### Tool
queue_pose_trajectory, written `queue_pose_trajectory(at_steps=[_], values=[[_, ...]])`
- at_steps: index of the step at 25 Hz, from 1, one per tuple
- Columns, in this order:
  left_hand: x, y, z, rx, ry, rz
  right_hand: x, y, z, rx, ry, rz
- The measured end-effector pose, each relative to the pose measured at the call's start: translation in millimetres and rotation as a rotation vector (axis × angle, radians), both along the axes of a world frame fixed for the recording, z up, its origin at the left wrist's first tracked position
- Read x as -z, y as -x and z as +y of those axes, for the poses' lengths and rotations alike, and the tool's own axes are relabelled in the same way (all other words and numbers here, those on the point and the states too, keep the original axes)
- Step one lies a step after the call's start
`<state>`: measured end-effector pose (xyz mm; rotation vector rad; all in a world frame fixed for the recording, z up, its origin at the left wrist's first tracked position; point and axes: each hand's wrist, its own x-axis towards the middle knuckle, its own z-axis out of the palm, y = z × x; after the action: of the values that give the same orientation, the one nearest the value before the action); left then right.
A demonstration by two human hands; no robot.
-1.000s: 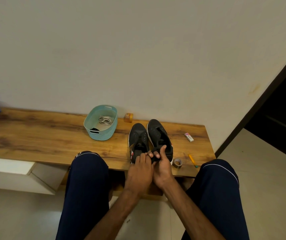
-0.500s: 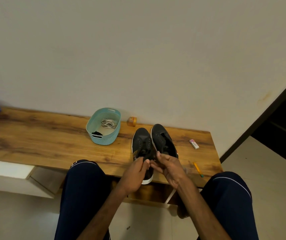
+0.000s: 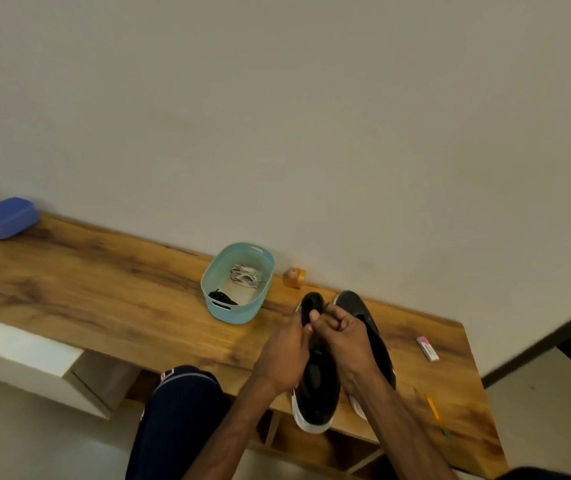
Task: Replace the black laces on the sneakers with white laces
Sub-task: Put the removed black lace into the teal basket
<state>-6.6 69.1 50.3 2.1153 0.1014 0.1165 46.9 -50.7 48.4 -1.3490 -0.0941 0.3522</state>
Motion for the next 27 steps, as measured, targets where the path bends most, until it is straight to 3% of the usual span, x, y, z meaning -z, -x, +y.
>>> queue_pose_trajectory(at_steps=[4, 9, 12, 14, 18, 20, 27], values=[[-16.1, -36.6, 46.3, 0.043, 0.102, 0.024, -9.8, -50.4, 46.0, 0.039, 0.043, -0.069], [-11.8, -58.5, 120.2, -0.196, -0.196, 0.107, 2.8, -109.4, 116.1, 0.008, 0.178, -0.184], [-7.3, -50.7, 156.2, -0.445, -0.345, 0.220, 24.6, -138.8, 153.8, -0.079, 0.438, -0.296], [-8.5, -47.3, 164.6, -0.478, -0.414, 0.288, 41.5, -151.8, 174.3, -0.231, 0.708, -0.406], [-4.8, -48.3, 159.0, -0.361, -0.497, 0.392, 74.1, -157.6, 203.3, -0.711, 1.175, -0.581], [1.5, -50.8, 155.8, -0.296, -0.549, 0.422, 84.5, -156.1, 209.9, -0.804, 1.311, -0.620], [17.0, -51.7, 140.6, -0.073, -0.584, 0.584, 90.9, -150.8, 219.0, -0.833, 1.330, -0.680]])
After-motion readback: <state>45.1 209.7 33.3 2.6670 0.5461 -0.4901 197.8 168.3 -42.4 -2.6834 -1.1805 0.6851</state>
